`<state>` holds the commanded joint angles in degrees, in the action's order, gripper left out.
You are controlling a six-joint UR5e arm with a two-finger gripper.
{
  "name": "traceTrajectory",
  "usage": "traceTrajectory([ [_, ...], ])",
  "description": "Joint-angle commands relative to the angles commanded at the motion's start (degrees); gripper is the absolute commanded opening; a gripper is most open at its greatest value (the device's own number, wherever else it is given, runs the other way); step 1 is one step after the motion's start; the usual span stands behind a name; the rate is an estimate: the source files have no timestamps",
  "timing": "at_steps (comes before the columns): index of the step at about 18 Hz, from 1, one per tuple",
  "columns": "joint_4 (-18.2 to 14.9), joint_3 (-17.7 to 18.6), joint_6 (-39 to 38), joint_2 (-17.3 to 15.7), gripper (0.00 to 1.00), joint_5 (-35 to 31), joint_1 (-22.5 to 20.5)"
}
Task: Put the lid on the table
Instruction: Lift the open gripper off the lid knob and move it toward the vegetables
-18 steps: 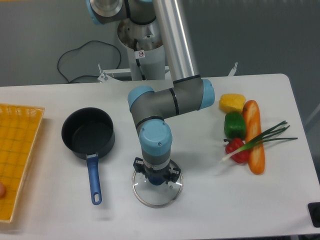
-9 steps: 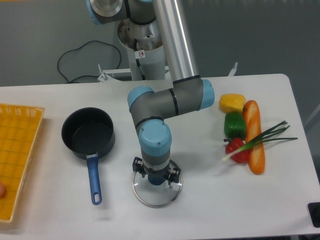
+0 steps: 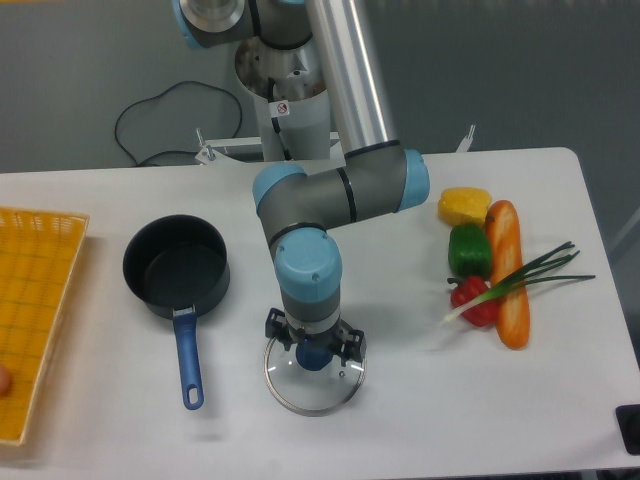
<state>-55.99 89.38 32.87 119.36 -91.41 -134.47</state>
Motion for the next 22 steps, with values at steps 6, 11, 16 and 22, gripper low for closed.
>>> traceTrajectory([
  [6, -0.8, 0.0, 0.8, -3.1, 1.0, 0.0, -5.4],
  [11, -3.3, -0.4, 11.1, -3.8, 1.0, -0.2, -9.0],
  [16, -6.0, -1.8, 15.9, -4.4, 1.0, 0.8, -11.5],
  [22, -16.8, -6.6, 26.8, -4.8, 1.0, 2.0, -14.4],
])
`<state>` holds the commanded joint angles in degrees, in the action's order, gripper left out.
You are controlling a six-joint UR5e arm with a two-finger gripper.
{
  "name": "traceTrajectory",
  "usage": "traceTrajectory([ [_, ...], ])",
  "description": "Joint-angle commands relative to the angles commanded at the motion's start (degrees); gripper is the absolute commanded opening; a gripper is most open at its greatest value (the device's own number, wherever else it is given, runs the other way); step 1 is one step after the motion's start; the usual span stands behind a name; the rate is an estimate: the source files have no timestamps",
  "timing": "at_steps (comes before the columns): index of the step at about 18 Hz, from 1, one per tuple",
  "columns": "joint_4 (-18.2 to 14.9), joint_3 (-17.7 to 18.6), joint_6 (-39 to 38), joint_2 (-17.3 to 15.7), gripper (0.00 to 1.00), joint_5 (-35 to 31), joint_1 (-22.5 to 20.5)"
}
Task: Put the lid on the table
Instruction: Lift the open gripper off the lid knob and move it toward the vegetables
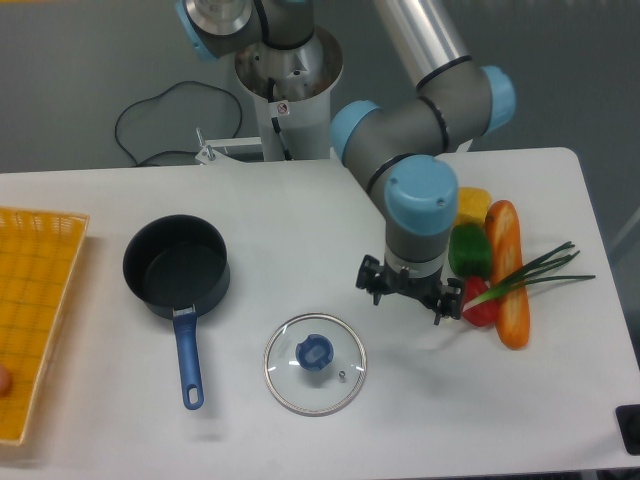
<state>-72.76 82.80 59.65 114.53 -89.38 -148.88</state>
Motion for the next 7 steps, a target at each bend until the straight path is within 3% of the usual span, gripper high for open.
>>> traceTrajectory([
  [4, -2.2, -0.2, 10.3, -1.4, 1.0, -0.1, -2.1],
  [7, -2.1, -0.1, 10.7, -1.9, 1.0, -0.2, -2.1],
])
